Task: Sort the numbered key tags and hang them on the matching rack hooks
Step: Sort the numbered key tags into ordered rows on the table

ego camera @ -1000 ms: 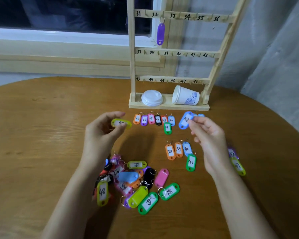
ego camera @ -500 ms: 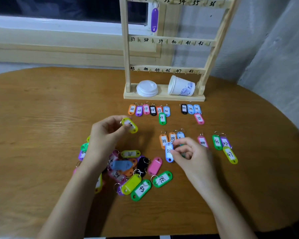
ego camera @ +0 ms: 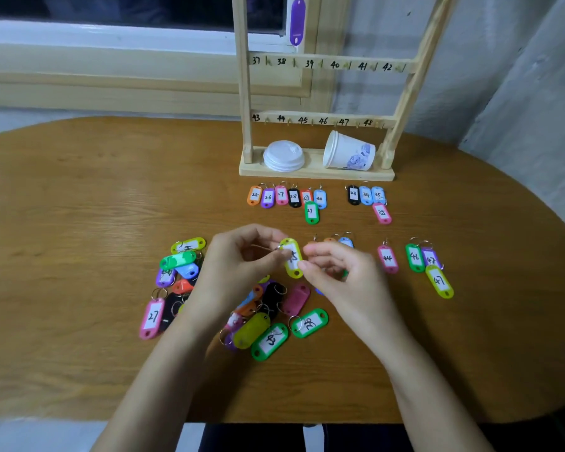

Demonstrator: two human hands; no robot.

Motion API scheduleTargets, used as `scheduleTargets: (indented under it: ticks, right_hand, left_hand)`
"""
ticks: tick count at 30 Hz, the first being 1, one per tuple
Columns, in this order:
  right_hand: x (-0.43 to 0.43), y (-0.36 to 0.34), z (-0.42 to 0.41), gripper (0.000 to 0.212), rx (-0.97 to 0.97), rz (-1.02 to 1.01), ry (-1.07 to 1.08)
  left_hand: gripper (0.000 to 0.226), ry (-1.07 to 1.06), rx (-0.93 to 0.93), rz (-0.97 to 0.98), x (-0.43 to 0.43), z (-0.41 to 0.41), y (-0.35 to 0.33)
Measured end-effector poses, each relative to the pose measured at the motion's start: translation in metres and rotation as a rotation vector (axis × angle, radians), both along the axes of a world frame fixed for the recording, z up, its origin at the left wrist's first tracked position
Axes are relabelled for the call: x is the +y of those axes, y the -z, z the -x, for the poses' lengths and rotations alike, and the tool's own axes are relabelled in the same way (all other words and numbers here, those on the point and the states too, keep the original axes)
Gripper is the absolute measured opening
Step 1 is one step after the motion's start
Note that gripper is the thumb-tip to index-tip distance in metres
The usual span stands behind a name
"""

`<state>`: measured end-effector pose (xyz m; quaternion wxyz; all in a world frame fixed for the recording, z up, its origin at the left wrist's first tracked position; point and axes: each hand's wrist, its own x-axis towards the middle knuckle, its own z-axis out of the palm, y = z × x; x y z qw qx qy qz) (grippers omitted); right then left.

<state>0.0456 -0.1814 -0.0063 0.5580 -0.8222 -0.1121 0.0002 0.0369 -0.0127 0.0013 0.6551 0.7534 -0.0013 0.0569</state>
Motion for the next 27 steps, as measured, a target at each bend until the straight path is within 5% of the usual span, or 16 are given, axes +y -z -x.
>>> scheduleTargets:
  ticks: [4, 10, 17, 27]
  right_hand:
    - [-0.005, 0.000, 0.002, 0.019, 0.042, -0.085, 0.024]
    - [-0.025, 0.002, -0.002, 0.013, 0.100, -0.265, 0.197]
    - [-0.035, 0.004, -0.001, 0.013, 0.124, -0.305, 0.236]
    - [-0.048, 0.000, -0.001, 0.011, 0.101, -0.296, 0.299]
  left_hand:
    - [0.022, -0.016, 0.011, -0.022, 0.004, 0.003, 0.000]
    - [0.022, -0.153, -0.101, -0.469, 0.029, 0.004, 0.005]
    - [0.025, -0.034, -0.122, -0.685, 0.027, 0.005, 0.016]
    - [0.024, -0.036, -0.141, -0.739, 0.021, 0.000, 0.015]
